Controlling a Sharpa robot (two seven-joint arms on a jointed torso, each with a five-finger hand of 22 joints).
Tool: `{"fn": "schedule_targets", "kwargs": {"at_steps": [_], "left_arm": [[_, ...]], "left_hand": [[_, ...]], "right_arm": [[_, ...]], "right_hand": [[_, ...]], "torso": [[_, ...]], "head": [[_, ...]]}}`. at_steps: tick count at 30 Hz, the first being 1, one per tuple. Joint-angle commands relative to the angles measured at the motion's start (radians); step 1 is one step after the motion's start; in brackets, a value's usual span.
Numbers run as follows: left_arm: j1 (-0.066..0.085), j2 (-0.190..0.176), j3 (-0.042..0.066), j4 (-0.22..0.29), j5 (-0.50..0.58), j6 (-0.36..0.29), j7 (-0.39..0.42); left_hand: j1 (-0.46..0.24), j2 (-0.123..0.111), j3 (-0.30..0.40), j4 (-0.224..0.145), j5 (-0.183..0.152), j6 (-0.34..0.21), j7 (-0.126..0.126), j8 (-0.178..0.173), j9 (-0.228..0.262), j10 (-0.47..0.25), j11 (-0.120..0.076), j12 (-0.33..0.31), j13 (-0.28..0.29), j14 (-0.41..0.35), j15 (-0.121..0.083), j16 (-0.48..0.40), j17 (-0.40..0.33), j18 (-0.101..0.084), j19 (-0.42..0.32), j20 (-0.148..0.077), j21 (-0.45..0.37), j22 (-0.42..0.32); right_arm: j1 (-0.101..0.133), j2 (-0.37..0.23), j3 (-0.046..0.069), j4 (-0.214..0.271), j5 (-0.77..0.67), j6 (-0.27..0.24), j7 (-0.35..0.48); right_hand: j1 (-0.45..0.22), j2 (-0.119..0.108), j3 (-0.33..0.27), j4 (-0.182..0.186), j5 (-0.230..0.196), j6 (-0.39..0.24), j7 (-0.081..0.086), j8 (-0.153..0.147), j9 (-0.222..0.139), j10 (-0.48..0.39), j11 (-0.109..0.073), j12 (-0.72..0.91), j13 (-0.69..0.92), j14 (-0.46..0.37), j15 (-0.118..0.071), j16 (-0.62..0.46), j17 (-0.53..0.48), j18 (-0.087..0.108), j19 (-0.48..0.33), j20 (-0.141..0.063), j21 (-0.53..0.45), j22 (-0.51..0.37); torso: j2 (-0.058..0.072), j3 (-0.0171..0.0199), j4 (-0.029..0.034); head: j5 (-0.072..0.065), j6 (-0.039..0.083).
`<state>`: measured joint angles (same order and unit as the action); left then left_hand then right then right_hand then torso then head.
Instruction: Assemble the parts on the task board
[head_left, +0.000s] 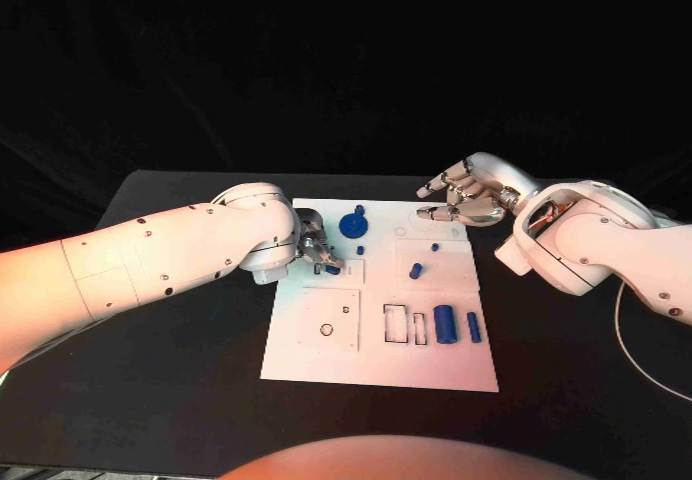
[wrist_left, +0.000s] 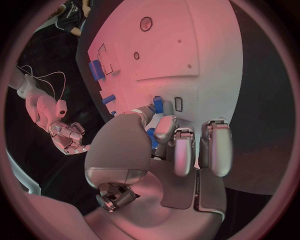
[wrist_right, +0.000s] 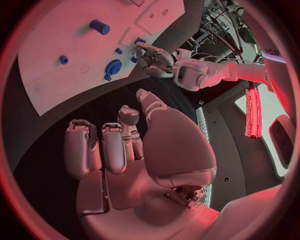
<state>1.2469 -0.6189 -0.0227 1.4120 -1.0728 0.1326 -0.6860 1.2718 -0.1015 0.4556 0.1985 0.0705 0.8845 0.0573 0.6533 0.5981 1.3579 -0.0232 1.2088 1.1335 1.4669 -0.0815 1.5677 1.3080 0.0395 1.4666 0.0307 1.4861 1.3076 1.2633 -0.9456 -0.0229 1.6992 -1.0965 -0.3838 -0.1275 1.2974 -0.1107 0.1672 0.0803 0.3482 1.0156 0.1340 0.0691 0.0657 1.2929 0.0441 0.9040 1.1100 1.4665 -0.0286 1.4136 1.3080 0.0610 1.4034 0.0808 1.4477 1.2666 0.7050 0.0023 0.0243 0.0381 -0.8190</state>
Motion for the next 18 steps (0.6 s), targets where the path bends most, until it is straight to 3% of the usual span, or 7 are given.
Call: {"fn": "schedule_targets", "kwargs": {"at_steps": [1,12,18], "left_arm": [[-0.008,0.000,-0.006,-0.001,-0.012,0.053,-0.047],[-0.007,0.015,-0.006,-0.015,-0.003,0.043,-0.050],[-0.007,0.031,-0.007,-0.037,0.003,0.061,-0.063]], "left_hand": [[-0.003,0.005,0.182,-0.175,0.003,0.000,-0.007,0.001,0.002,0.006,0.000,0.001,0.000,0.104,0.003,0.003,0.263,-0.007,0.035,0.000,0.007,0.124],[-0.033,0.001,0.191,-0.167,0.002,0.007,-0.011,0.008,0.009,0.013,-0.002,0.009,0.009,0.104,0.002,0.003,0.263,-0.007,0.035,0.000,0.007,0.126],[-0.098,-0.013,0.155,-0.134,-0.002,0.033,-0.025,0.022,0.018,0.023,-0.013,0.022,0.022,0.104,-0.006,0.003,0.263,-0.009,0.040,-0.005,0.012,0.135]], "right_arm": [[-0.001,0.001,0.000,0.000,0.001,0.019,0.016],[-0.001,0.001,0.000,0.001,0.002,0.017,0.017],[-0.001,0.000,0.000,0.002,0.003,0.017,0.017]], "right_hand": [[-0.007,0.000,-0.001,0.006,0.005,0.010,0.000,0.003,0.001,0.001,0.000,-0.002,-0.001,0.055,0.000,-0.005,0.029,0.005,-0.006,-0.001,-0.005,-0.001],[-0.010,0.000,-0.002,0.008,0.006,0.010,0.000,0.003,0.001,-0.001,0.000,-0.006,-0.004,0.054,0.000,-0.007,0.027,0.006,-0.007,-0.001,-0.006,-0.003],[-0.011,-0.001,-0.003,0.010,0.006,0.009,0.000,0.003,0.001,-0.001,0.000,-0.006,-0.004,0.054,0.000,-0.008,0.026,0.006,-0.007,-0.001,-0.006,-0.004]], "torso": [[0.000,0.0000,-0.0007],[0.000,0.0009,-0.0012],[0.000,0.0016,-0.0012]], "head": [[0.001,0.000],[0.001,-0.002],[0.002,-0.003]]}}
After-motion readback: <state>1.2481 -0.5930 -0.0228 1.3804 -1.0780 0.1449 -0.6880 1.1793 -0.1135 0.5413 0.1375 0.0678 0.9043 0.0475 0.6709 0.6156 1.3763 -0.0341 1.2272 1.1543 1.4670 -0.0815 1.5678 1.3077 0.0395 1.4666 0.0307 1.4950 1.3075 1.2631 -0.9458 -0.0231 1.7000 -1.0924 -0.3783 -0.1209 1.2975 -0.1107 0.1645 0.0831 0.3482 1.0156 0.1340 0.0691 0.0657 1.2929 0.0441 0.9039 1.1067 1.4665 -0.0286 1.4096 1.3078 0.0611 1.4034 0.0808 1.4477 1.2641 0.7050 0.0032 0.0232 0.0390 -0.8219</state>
